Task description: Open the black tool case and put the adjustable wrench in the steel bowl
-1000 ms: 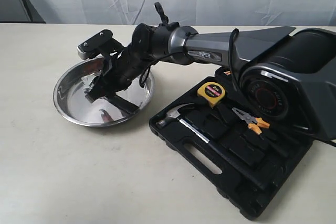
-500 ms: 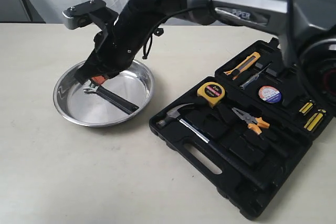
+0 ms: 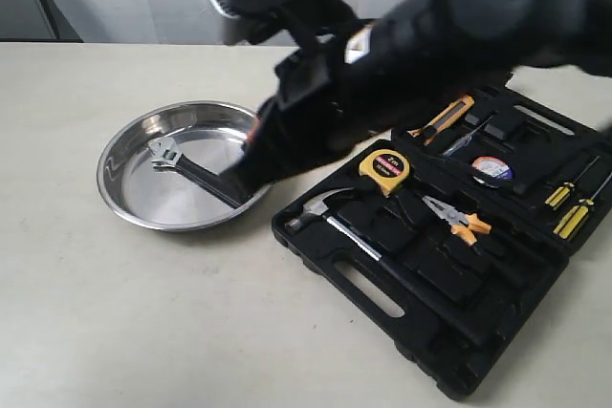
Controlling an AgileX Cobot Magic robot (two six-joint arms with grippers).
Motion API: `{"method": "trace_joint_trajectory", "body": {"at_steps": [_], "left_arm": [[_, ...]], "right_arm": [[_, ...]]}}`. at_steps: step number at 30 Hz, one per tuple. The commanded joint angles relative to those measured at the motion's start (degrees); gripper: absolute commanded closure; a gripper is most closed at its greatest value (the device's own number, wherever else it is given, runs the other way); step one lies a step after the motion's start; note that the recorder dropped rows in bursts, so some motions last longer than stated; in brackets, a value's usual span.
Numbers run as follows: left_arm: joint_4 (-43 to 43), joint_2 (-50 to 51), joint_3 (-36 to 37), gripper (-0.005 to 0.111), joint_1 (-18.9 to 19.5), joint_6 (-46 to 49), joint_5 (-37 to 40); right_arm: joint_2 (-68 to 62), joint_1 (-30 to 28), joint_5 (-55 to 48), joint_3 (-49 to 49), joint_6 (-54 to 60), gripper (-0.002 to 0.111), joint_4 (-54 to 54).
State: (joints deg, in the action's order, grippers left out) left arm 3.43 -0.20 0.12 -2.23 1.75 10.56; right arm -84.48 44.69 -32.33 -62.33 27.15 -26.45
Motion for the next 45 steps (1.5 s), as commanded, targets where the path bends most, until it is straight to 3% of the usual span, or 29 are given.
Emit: {"method": "trace_joint_trajectory", "body": {"at_steps": [1,6,15,17,22,29,36,45], "left_arm": [[0.35,0.2,-0.12,0.106,-0.21,-0.04,-0.24],[0.35,0.2,-0.12,0.106,-0.21,-0.04,-0.24],[0.35,0.2,-0.12,0.106,-0.21,-0.04,-0.24],[0.35,0.2,-0.12,0.106,-0.21,-0.04,-0.24],[0.35,0.2,-0.12,0.106,-0.21,-0.04,-0.24],[0.35,0.2,-0.12,0.106,-0.21,-0.04,-0.24],[0.35,0.2,-0.12,0.106,-0.21,-0.04,-0.24],[0.35,0.2,-0.12,0.106,-0.21,-0.04,-0.24]], "right_arm": [[12.23,0.02,-9.7,7.72,-0.39,0.109,0.32],[20.75,0.02,-27.3,8.68,-0.39,0.109,2.11],[29.24,0.02,-29.5,8.93,-0.39,0.109,0.0],[30.86,0.02,-27.21,9.26,0.08,0.109,0.96],[41.36,-2.48,-5.79,18.89,1.54,0.109,5.57],[55.79,-18.45,17.02,39.42,1.42,0.109,3.15],[72.94,-30.29,24.22,54.33,1.42,0.109,3.14],[83.91,-36.69,25.63,62.2,1.42,0.109,1.97]]}}
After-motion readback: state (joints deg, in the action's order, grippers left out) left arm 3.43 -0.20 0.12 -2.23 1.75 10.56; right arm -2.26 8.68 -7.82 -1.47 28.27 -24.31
